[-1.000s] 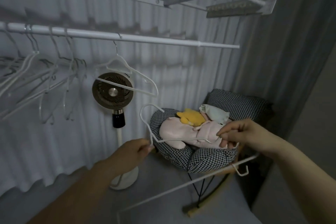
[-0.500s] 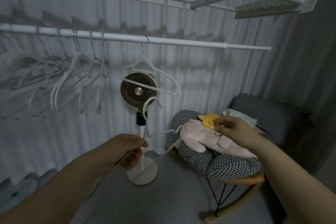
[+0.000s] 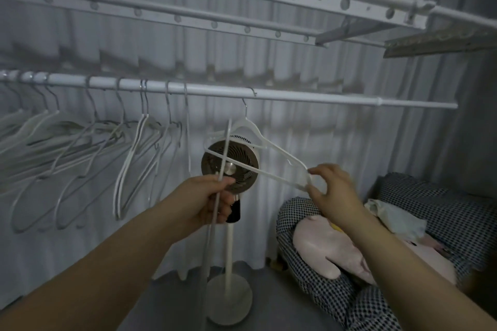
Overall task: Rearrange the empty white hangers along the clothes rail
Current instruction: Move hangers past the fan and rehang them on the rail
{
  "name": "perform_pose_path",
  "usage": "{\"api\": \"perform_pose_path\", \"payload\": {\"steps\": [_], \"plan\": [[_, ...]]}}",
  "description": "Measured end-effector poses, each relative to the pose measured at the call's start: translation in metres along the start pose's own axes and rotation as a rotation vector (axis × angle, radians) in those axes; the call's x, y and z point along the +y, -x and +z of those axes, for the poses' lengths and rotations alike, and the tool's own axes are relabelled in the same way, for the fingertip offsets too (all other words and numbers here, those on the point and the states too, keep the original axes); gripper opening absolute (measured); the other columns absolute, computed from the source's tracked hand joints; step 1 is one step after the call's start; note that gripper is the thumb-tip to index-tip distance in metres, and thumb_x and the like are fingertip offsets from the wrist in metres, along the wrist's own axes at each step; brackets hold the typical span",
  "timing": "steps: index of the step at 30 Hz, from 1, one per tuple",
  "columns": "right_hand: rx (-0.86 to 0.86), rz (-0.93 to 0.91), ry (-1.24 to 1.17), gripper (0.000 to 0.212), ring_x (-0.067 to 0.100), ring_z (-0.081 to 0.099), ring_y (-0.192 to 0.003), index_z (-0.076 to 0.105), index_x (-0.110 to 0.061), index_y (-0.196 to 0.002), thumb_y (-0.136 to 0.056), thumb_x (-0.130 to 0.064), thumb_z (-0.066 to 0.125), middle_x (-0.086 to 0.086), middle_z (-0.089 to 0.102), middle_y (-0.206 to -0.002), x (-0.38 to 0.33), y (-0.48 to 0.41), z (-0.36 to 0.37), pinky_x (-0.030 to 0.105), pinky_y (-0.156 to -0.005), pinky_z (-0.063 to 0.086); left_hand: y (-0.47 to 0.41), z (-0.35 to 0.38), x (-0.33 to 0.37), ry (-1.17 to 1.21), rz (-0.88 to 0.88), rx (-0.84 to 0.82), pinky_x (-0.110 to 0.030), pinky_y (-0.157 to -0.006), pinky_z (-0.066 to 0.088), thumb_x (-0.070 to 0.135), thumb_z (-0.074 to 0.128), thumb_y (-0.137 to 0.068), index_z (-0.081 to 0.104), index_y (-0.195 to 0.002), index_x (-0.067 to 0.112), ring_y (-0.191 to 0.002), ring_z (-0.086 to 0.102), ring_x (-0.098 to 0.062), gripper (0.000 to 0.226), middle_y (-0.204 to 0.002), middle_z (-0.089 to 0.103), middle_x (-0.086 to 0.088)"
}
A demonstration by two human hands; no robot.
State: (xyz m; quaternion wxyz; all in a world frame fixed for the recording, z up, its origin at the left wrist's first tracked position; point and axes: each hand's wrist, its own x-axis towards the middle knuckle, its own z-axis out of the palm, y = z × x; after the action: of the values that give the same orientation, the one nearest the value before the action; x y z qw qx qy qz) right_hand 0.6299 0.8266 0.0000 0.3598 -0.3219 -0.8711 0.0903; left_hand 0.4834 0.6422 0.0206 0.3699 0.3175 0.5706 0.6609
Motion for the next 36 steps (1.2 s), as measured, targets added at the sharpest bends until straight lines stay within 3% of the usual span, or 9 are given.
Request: {"api": "perform_pose_path", "payload": {"steps": [4, 11, 15, 19, 24, 28, 32, 36], "plan": [[0.05, 0.034, 0.122, 0.043, 0.028, 0.034, -0.13, 0.049, -0.01, -0.13, -0.089, -0.02, 0.054, 0.011, 0.042, -0.14, -0.012, -0.029, 0.012, 0.023, -0.1, 0.019, -0.032, -0.006, 0.016, 0.034, 0.061, -0.032, -0.011, -0.032, 0.036, 0.008, 0.04, -0.094, 0.053, -0.082, 0.009, -0.027, 0.046, -0.008, 0.018, -0.034, 0.052, -0.001], [-0.035, 0.151, 0.041, 0.046, 0.026, 0.045, -0.123, 0.04, -0.011, -0.135, -0.091, -0.019, 0.05, 0.009, 0.047, -0.138, -0.02, -0.051, 0.034, 0.032, -0.097, 0.037, -0.084, -0.026, 0.04, 0.044, 0.136, -0.016, -0.01, -0.03, 0.037, 0.008, 0.035, -0.096, 0.051, -0.082, 0.009, -0.024, 0.045, -0.008, 0.021, -0.031, 0.05, -0.002], [-0.084, 0.184, -0.016, 0.044, 0.026, 0.056, -0.11, 0.037, -0.012, -0.136, -0.093, -0.018, 0.048, 0.01, 0.057, -0.124, -0.018, -0.065, 0.037, 0.032, -0.087, 0.045, -0.109, -0.034, 0.049, 0.068, 0.169, 0.043, -0.011, -0.029, 0.038, 0.007, 0.034, -0.097, 0.05, -0.086, 0.008, -0.024, 0.045, -0.007, 0.02, -0.03, 0.05, -0.003], [-0.179, 0.164, -0.047, 0.044, 0.026, 0.06, -0.095, 0.037, -0.015, -0.135, -0.093, -0.02, 0.048, 0.012, 0.062, -0.112, -0.015, -0.081, 0.042, 0.035, -0.083, 0.048, -0.132, -0.042, 0.054, 0.081, 0.192, 0.119, -0.011, -0.03, 0.038, 0.009, 0.033, -0.097, 0.045, -0.109, 0.008, -0.024, 0.046, -0.005, 0.017, -0.029, 0.05, -0.001], [-0.216, 0.106, -0.131, 0.041, 0.021, 0.06, -0.08, 0.041, -0.016, -0.133, -0.093, -0.019, 0.048, 0.007, 0.064, -0.099, -0.012, -0.097, 0.046, 0.038, -0.083, 0.052, -0.151, -0.044, 0.058, 0.031, 0.209, 0.2, -0.011, -0.031, 0.04, 0.01, 0.033, -0.098, 0.041, -0.125, 0.002, -0.025, 0.048, -0.004, 0.03, -0.03, 0.053, 0.0], [-0.224, 0.05, -0.126, 0.032, 0.004, 0.048, -0.055, 0.048, -0.016, -0.126, -0.095, -0.015, 0.043, -0.002, 0.062, -0.085, -0.008, -0.106, 0.048, 0.031, -0.07, 0.048, -0.161, -0.047, 0.061, 0.005, 0.202, 0.229, -0.011, -0.031, 0.04, 0.011, 0.033, -0.097, 0.04, -0.126, 0.002, -0.025, 0.048, -0.004, 0.031, -0.03, 0.053, 0.0], [-0.235, 0.039, -0.12, 0.024, 0.004, 0.046, -0.051, 0.055, -0.016, -0.115, -0.094, -0.012, 0.043, -0.008, 0.059, -0.071, -0.004, -0.113, 0.05, 0.027, -0.062, 0.046, -0.169, -0.052, 0.06, 0.003, 0.176, 0.248, -0.011, -0.031, 0.041, 0.01, 0.035, -0.097, 0.043, -0.122, 0.003, -0.025, 0.049, -0.004, 0.027, -0.03, 0.053, 0.0], [-0.228, 0.023, -0.118, 0.023, 0.003, 0.046, -0.05, 0.057, -0.016, -0.111, -0.094, -0.012, 0.043, -0.012, 0.056, -0.066, 0.001, -0.115, 0.051, 0.02, -0.054, 0.04, -0.17, -0.053, 0.055, -0.016, 0.124, 0.262, -0.012, -0.031, 0.041, 0.011, 0.038, -0.096, 0.048, -0.089, 0.007, -0.025, 0.049, -0.004, 0.013, -0.031, 0.056, 0.001]]}}
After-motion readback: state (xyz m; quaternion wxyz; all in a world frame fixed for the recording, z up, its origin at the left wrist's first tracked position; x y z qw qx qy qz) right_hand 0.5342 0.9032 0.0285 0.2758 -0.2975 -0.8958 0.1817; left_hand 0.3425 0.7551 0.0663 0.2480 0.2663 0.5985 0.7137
